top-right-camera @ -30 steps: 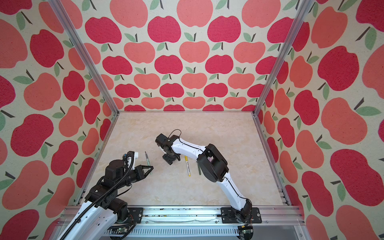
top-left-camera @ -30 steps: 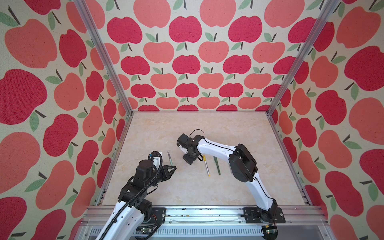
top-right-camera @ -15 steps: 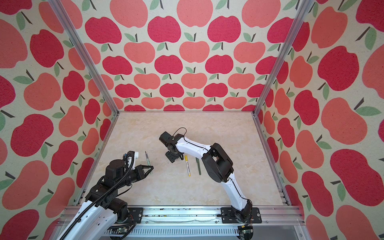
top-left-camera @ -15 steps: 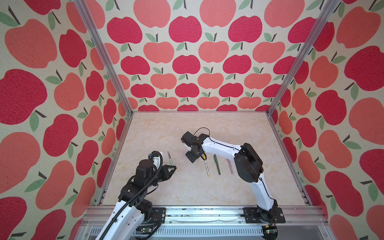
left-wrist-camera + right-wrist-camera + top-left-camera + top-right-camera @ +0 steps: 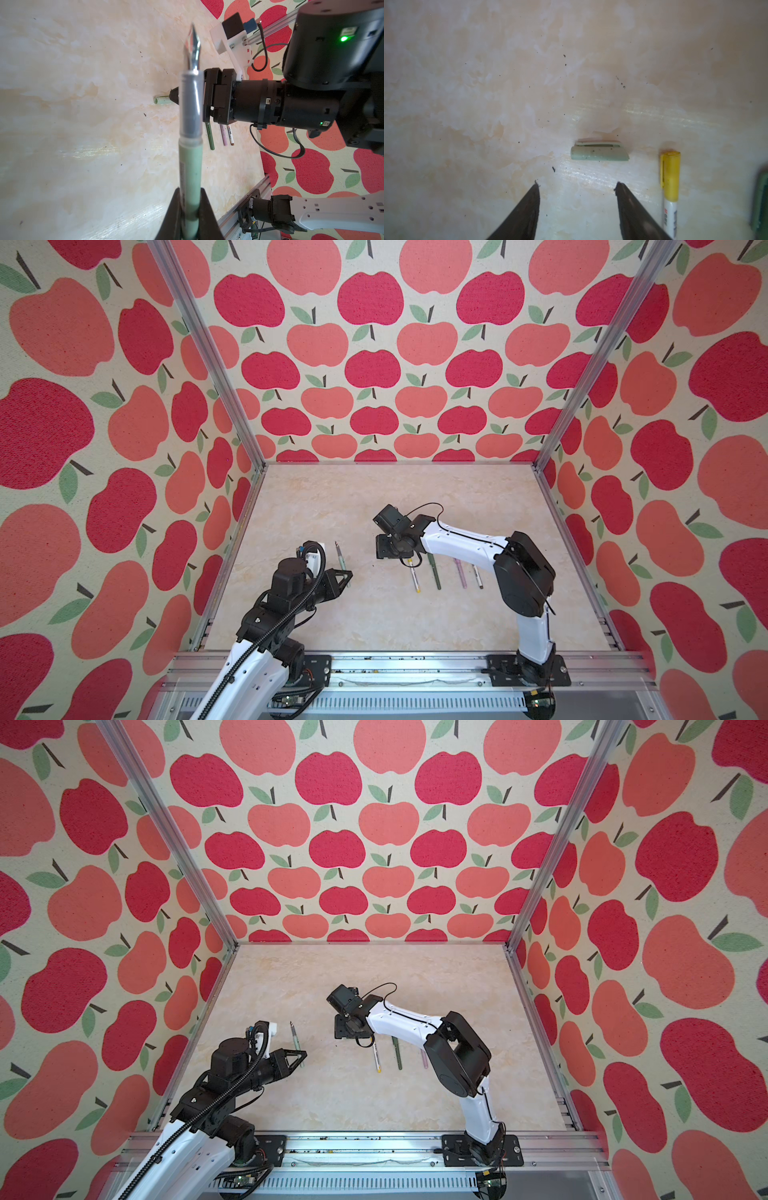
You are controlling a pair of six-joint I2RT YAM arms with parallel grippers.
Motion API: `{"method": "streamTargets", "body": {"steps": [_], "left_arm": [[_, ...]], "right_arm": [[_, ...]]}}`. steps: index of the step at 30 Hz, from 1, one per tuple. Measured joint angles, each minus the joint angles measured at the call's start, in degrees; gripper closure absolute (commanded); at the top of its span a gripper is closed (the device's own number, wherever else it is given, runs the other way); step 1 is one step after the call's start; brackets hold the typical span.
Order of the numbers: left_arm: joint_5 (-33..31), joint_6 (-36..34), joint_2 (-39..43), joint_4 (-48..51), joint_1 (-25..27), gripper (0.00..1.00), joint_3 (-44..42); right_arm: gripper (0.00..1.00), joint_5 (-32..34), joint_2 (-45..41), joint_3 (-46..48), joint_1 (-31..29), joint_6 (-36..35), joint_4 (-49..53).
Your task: Insert the pens into the pen caps
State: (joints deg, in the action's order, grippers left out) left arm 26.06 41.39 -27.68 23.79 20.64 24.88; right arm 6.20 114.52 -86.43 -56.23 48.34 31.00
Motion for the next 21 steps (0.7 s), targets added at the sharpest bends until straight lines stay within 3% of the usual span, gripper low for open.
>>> {"method": "streamTargets", "body": {"steps": [11,21], "left_arm": [[-0.15,-1.07,1.27,0.28,0.0,1.0,0.39],[2.34,-2.38,1.62,2.14,0.0,1.0,0.61]], "right_arm": [[0.41,-0.83,5.4,-0.35,0.17,6.01,-1.64],[0.51,-0.59,10.8,-8.39,1.68,2.56,-0.22]]}}
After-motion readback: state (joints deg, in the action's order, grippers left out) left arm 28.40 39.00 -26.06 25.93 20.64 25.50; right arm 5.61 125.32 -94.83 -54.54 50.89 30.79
